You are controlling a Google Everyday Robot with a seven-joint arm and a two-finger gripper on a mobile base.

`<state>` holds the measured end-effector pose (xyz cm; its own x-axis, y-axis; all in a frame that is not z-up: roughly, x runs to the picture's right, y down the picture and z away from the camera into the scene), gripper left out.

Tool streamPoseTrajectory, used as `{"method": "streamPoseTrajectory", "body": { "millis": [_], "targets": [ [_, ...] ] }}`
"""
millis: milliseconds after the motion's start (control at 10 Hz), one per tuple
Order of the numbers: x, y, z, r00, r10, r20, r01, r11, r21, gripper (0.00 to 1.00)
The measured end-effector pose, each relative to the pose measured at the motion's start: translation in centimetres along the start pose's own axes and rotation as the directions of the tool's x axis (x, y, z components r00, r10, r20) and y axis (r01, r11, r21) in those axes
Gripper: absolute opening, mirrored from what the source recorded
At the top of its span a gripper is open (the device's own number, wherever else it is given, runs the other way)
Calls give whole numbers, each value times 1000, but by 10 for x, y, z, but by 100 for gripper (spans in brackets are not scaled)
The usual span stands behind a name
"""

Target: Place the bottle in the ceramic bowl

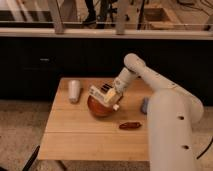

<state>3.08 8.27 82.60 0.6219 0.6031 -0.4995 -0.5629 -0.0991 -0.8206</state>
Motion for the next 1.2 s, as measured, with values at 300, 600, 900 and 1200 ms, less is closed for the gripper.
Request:
{"method": "streamPoseTrajectory", "body": {
  "millis": [300, 600, 900, 1200],
  "targets": [
    [1, -2, 1, 1000, 4, -1, -4, 1000, -5, 22],
    [1, -1, 1, 1000, 8, 2, -8, 1000, -14, 30],
    [2, -2, 0, 1000, 13, 2, -13, 1000, -19, 38],
    [2, -2, 2, 1000, 16, 0, -16, 1000, -27, 42]
  ]
}}
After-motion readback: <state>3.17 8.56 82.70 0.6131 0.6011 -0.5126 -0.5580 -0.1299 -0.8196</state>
